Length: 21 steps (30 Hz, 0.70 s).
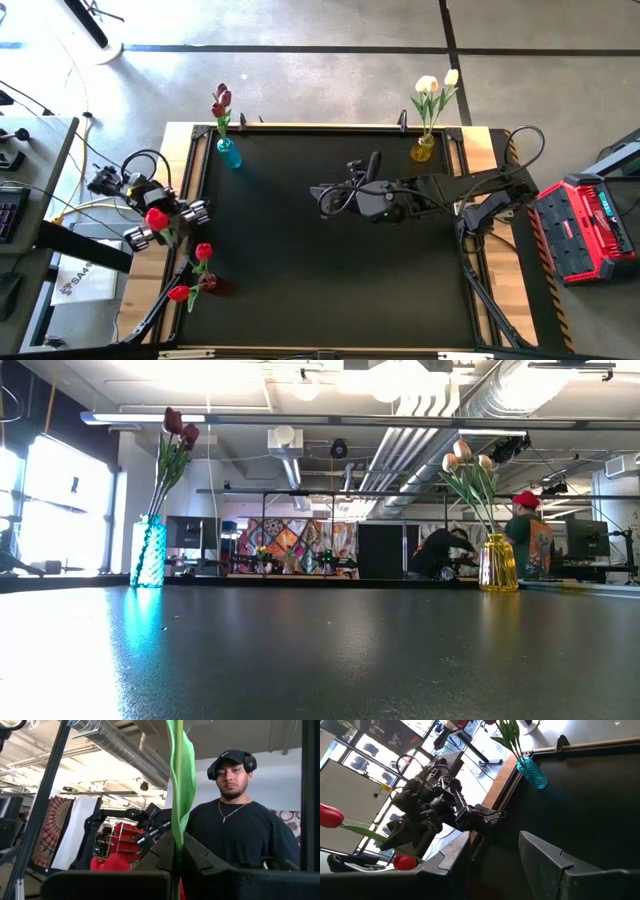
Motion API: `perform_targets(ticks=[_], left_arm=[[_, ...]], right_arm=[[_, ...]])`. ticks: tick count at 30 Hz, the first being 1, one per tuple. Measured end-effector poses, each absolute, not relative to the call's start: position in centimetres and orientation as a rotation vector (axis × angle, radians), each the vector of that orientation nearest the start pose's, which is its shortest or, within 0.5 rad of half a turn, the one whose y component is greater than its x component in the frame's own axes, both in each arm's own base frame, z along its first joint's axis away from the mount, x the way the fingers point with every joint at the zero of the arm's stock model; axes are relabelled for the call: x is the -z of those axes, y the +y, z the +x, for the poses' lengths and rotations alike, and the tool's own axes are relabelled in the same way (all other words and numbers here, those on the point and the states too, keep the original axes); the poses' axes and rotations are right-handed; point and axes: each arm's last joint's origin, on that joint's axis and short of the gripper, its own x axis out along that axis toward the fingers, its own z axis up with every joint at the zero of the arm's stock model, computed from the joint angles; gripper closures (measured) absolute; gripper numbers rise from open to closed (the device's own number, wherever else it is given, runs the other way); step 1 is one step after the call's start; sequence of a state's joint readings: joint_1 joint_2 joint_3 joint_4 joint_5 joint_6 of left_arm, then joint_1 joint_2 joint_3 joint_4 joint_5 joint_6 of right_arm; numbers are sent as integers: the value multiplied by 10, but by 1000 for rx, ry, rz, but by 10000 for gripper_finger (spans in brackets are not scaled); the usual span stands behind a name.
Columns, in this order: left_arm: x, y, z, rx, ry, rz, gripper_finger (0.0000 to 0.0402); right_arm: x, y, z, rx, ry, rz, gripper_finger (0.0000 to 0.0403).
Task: Sort flowers into vase by color
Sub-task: Put the red flower into the red vase
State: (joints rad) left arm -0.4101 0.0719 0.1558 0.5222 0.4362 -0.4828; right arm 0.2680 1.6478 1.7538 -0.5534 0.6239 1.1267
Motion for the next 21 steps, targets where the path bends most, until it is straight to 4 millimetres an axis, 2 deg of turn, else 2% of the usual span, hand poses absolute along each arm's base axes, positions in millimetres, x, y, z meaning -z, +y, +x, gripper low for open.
perform_targets(ticks=[21], left_arm=[[-251,-58,70,960,-358,-397,401]], right_arm=[[-409,70,352,547,195,951,246]])
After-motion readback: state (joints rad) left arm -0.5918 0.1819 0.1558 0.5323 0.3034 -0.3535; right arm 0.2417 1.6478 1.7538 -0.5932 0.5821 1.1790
